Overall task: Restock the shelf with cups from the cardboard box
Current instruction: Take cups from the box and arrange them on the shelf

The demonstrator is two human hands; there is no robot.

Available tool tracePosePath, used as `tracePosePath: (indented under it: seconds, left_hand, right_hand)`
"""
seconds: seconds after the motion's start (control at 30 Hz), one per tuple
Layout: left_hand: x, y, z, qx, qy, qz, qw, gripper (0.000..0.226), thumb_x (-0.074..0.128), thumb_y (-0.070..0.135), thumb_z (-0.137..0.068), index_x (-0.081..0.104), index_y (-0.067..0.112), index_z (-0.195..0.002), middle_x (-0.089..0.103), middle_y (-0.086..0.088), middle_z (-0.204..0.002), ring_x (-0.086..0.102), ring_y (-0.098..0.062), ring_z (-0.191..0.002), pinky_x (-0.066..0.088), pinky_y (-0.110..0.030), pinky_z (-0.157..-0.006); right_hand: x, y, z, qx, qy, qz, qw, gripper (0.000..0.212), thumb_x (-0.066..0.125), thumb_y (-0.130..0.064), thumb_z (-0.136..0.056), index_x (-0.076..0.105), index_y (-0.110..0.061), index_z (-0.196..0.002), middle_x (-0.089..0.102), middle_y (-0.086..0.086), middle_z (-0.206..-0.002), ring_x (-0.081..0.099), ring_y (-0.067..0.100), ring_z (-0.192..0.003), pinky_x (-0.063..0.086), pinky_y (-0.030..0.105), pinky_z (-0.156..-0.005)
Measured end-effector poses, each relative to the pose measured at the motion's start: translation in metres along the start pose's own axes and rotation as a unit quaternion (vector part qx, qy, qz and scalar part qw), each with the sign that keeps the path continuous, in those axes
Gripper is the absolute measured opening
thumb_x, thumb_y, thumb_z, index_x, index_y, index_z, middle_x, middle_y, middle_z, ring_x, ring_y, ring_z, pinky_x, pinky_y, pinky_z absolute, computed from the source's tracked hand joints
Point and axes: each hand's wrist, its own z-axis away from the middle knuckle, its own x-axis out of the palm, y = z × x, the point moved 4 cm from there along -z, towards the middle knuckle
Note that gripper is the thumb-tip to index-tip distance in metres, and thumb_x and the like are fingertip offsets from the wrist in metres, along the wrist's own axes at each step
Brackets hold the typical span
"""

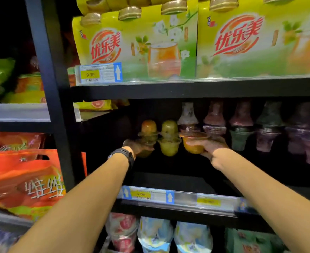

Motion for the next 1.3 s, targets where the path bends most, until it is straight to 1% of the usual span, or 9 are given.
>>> tracePosePath:
  seconds: [0.13, 0.27, 0.5, 0.7, 0.9, 0.97, 1.1, 1.2, 1.3]
  left_hand:
    - [-0.002, -0.012, -0.027, -0.006, -0.025, 0.026, 0.999, 0.075, 0.087, 0.023, -0.07, 0.052, 0.002, -0.133, 0.055, -0.005, -0.136, 0.054, -0.021, -0.125, 0.044, -0.035, -0.105]
    - [0.001, -0.039, -0.081, -0.003, -0.016, 0.057, 0.998, 0.102, 0.099, 0.031, -0.032, 0.062, -0.003, -0.12, 0.068, -0.012, -0.12, 0.066, -0.025, -0.109, 0.051, -0.041, -0.099]
    - [0.004, -0.015, -0.058, -0.002, 0.001, 0.087, 0.996, 0.043, 0.091, 0.002, -0.059, 0.069, 0.002, -0.096, 0.07, -0.008, -0.106, 0.064, -0.02, -0.103, 0.05, -0.038, -0.1]
    - [0.003, -0.014, -0.05, -0.001, 0.017, 0.029, 0.999, 0.061, 0.093, 0.019, -0.06, 0.067, 0.006, -0.114, 0.07, -0.005, -0.11, 0.065, -0.022, -0.102, 0.052, -0.033, -0.094]
    - [-0.004, -0.009, -0.044, -0.037, 0.023, -0.014, 0.999, 0.085, 0.09, 0.02, -0.066, 0.042, 0.004, -0.134, 0.053, -0.01, -0.133, 0.051, -0.029, -0.125, 0.046, -0.042, -0.105]
    - [-0.008, -0.008, -0.043, -0.042, 0.033, -0.041, 0.998, 0.103, 0.093, 0.029, -0.06, 0.034, 0.006, -0.141, 0.047, -0.011, -0.14, 0.047, -0.031, -0.129, 0.046, -0.045, -0.104]
    - [-0.012, -0.008, -0.045, -0.046, 0.037, -0.061, 0.996, 0.128, 0.095, 0.042, -0.048, 0.024, 0.01, -0.149, 0.039, -0.013, -0.146, 0.04, -0.033, -0.134, 0.046, -0.048, -0.103]
    - [-0.013, -0.003, -0.036, -0.038, 0.046, -0.081, 0.995, 0.127, 0.093, 0.045, -0.051, 0.023, 0.009, -0.15, 0.038, -0.014, -0.147, 0.038, -0.034, -0.135, 0.046, -0.048, -0.104]
    - [-0.015, -0.001, -0.03, -0.02, 0.056, -0.138, 0.989, 0.118, 0.089, 0.042, -0.063, 0.019, 0.006, -0.151, 0.029, -0.018, -0.151, 0.033, -0.035, -0.139, 0.038, -0.044, -0.111]
  right_hand:
    - [-0.003, 0.01, -0.011, 0.024, 0.033, 0.0, 0.999, 0.042, 0.086, 0.001, -0.057, 0.073, -0.014, -0.093, 0.073, 0.006, -0.1, 0.069, 0.022, -0.088, 0.055, 0.043, -0.09]
    - [0.003, 0.009, -0.012, 0.032, 0.023, 0.022, 0.999, 0.033, 0.083, 0.003, -0.062, 0.07, -0.016, -0.086, 0.073, 0.003, -0.091, 0.068, 0.019, -0.084, 0.054, 0.038, -0.085]
    - [0.023, 0.005, -0.015, 0.033, -0.018, 0.021, 0.999, 0.03, 0.078, 0.004, -0.068, 0.071, -0.015, -0.09, 0.074, 0.003, -0.094, 0.067, 0.018, -0.089, 0.053, 0.032, -0.083]
    - [0.026, 0.008, -0.02, 0.032, -0.003, 0.027, 0.999, 0.037, 0.084, -0.003, -0.063, 0.068, -0.017, -0.094, 0.071, 0.007, -0.107, 0.065, 0.024, -0.103, 0.048, 0.04, -0.1]
    - [0.021, -0.018, -0.033, -0.073, 0.125, 0.227, 0.963, 0.068, 0.093, -0.043, -0.038, 0.071, -0.012, -0.094, 0.073, 0.002, -0.091, 0.07, 0.019, -0.085, 0.056, 0.029, -0.072]
    - [0.024, -0.032, -0.036, -0.094, 0.124, 0.304, 0.94, 0.068, 0.093, -0.043, -0.044, 0.065, -0.014, -0.099, 0.068, -0.002, -0.098, 0.066, 0.017, -0.092, 0.052, 0.026, -0.071]
    - [0.04, -0.049, -0.049, -0.079, 0.064, 0.406, 0.908, 0.079, 0.094, -0.04, -0.042, 0.065, -0.017, -0.112, 0.067, 0.003, -0.111, 0.063, 0.021, -0.104, 0.053, 0.035, -0.09]
    - [0.054, -0.058, -0.056, -0.082, 0.042, 0.517, 0.851, 0.086, 0.092, -0.048, -0.039, 0.065, -0.016, -0.113, 0.066, 0.005, -0.112, 0.063, 0.025, -0.105, 0.054, 0.036, -0.089]
    - [0.066, -0.058, -0.057, -0.079, 0.037, 0.54, 0.837, 0.085, 0.091, -0.047, -0.049, 0.061, -0.015, -0.121, 0.061, 0.006, -0.121, 0.059, 0.026, -0.112, 0.052, 0.033, -0.092]
